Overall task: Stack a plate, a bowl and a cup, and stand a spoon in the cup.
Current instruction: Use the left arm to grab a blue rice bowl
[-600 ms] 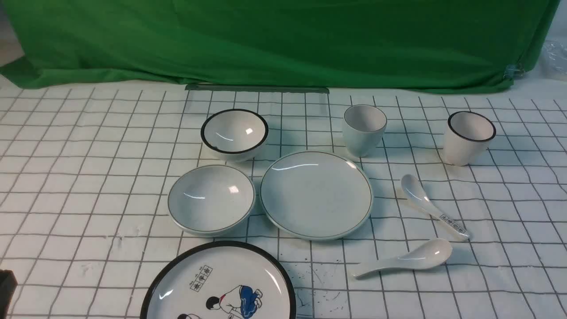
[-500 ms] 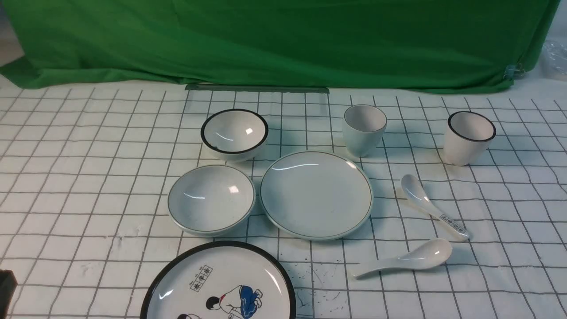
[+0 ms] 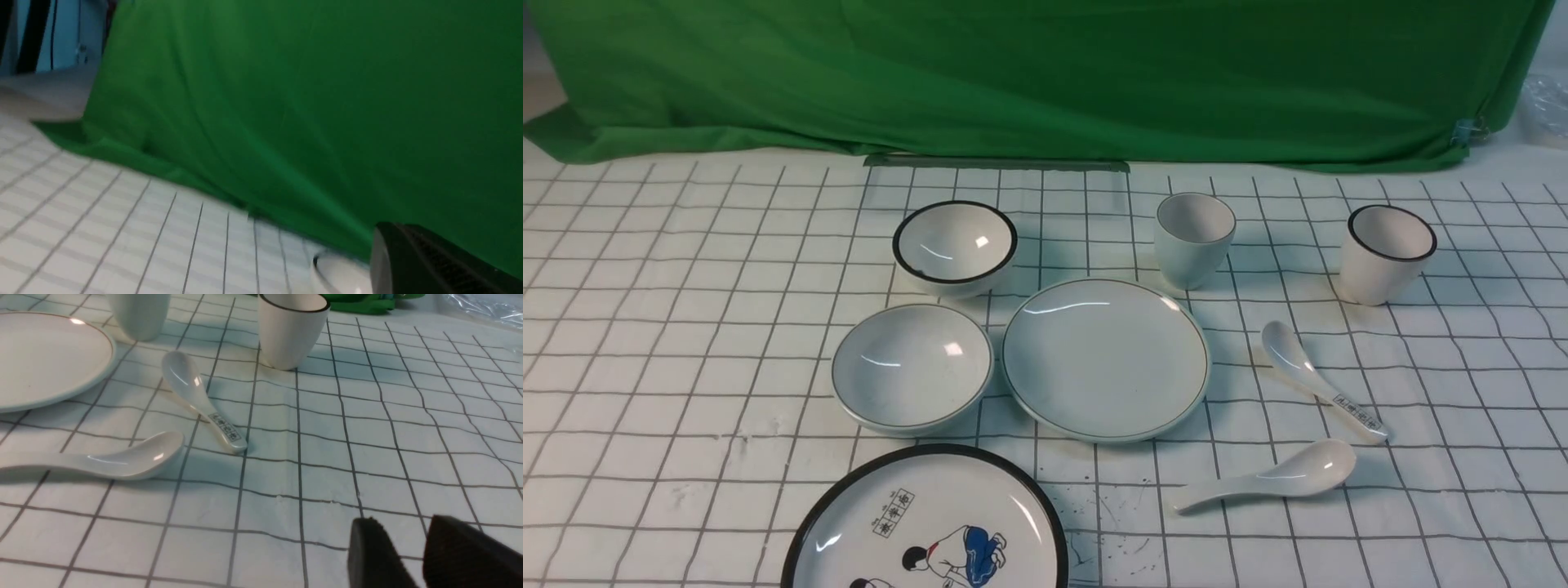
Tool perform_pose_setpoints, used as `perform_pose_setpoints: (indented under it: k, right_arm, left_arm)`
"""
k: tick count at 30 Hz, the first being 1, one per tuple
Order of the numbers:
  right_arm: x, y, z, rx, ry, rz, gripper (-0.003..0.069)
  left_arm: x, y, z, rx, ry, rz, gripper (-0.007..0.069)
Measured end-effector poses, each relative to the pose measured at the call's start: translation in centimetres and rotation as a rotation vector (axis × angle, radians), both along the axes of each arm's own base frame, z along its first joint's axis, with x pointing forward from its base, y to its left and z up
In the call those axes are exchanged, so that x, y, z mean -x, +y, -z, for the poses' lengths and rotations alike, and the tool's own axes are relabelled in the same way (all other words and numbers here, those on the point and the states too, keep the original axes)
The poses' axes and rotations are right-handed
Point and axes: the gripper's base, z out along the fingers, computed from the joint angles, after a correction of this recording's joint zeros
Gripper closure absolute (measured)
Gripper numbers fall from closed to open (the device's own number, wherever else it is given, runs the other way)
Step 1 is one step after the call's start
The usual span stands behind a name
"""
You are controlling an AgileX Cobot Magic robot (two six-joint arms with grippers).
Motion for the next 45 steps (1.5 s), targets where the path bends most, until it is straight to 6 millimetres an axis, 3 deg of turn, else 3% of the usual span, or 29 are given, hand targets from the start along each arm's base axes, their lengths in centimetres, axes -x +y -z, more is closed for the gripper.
perform_pose_setpoints:
  k: [7, 9, 11, 13, 14, 15, 17, 18, 19, 21, 22, 23, 25, 28, 31, 32, 33, 34, 37, 39, 43, 45]
  right_arm:
    - [0.0, 0.0, 0.0, 0.000, -0.003, 0.000, 0.0422]
    - [-0.1, 0.0, -0.2, -0.010, -0.020, 0.000, 0.0422]
    - [-0.2, 0.2, -1.0, -0.125, -0.110, 0.011, 0.0422]
    - [-0.4, 0.3, -2.1, -0.340, -0.226, 0.034, 0.0422]
    - [-0.4, 0.3, -2.2, -0.360, -0.241, 0.036, 0.0422]
    - [-0.4, 0.2, -3.0, -0.490, -0.320, 0.045, 0.0422]
    - [-0.4, 0.1, -3.8, -0.636, -0.403, 0.047, 0.0422]
    - [-0.3, 0.1, -3.9, -0.642, -0.416, 0.046, 0.0422]
    - [-0.3, 0.1, -4.2, -0.664, -0.450, 0.041, 0.0423]
    - [-0.3, 0.0, -4.4, -0.668, -0.476, 0.036, 0.0424]
    - [-0.2, 0.0, -4.5, -0.669, -0.486, 0.034, 0.0424]
    - [-0.2, 0.0, -4.5, -0.669, -0.488, 0.034, 0.0423]
    - [-0.2, 0.0, -4.6, -0.694, -0.499, 0.032, 0.0422]
    - [-0.2, 0.0, -4.5, -0.717, -0.478, 0.034, 0.0442]
    - [-0.1, 0.6, -5.1, -0.695, -0.235, 0.032, 0.0550]
    - [0.2, 0.9, -6.1, -0.624, -0.116, 0.011, 0.0598]
    - [0.2, 0.9, -6.1, -0.624, -0.116, 0.011, 0.0598]
    - [0.4, 1.3, -7.7, -0.548, 0.019, -0.024, 0.0620]
    - [-0.1, 1.8, -9.9, -0.454, 0.212, -0.076, 0.0629]
    - [-1.5, 2.6, -11.4, -0.352, 0.411, -0.129, 0.0629]
    - [-3.6, 3.6, -12.3, -0.234, 0.584, -0.196, 0.0631]
    - [-4.9, 4.2, -12.3, -0.197, 0.650, -0.221, 0.0631]
  left_arm:
    - [1.6, 1.2, -3.3, 0.125, -0.415, -0.088, 0.0622]
    - [1.9, 1.3, -4.0, 0.178, -0.462, -0.071, 0.0622]
    - [2.3, 1.1, -6.7, 0.224, -0.487, -0.028, 0.0622]
    - [2.0, 0.6, -10.0, 0.210, -0.414, 0.016, 0.0622]
    - [1.9, 0.6, -10.4, 0.198, -0.405, 0.019, 0.0622]
    - [1.1, 0.1, -13.1, 0.137, -0.301, 0.042, 0.0622]
    - [-1.2, -0.4, -16.3, 0.074, -0.090, 0.065, 0.0622]
    - [-1.4, -0.5, -16.6, 0.066, -0.069, 0.065, 0.0622]
    - [-3.8, -0.8, -17.9, 0.031, 0.128, 0.081, 0.0622]
    - [-6.7, -1.1, -18.3, -0.006, 0.347, 0.106, 0.0622]
    - [-9.0, -1.4, -17.6, -0.022, 0.519, 0.139, 0.0622]
    - [-9.4, -1.5, -17.8, -0.032, 0.534, 0.148, 0.0622]
    - [-14.4, -2.2, -15.5, -0.103, 0.830, 0.247, 0.0622]
    - [-18.8, -2.9, -11.5, -0.134, 1.045, 0.343, 0.0622]
    - [-21.9, -4.1, -7.2, -0.195, 1.204, 0.427, 0.0624]
    - [-22.7, -5.0, -5.9, -0.241, 1.239, 0.449, 0.0625]
    - [-22.9, -5.0, -5.7, -0.240, 1.243, 0.448, 0.0625]
    - [-23.7, -6.2, -4.6, -0.298, 1.257, 0.463, 0.0625]
    - [-24.9, -8.3, -3.3, -0.355, 1.258, 0.468, 0.0626]
    - [-26.5, -9.6, -2.6, -0.402, 1.239, 0.452, 0.0626]
    - [-28.1, -10.0, -1.5, -0.413, 1.243, 0.416, 0.0613]
    - [-29.2, -10.1, -0.3, -0.419, 1.243, 0.393, 0.0571]
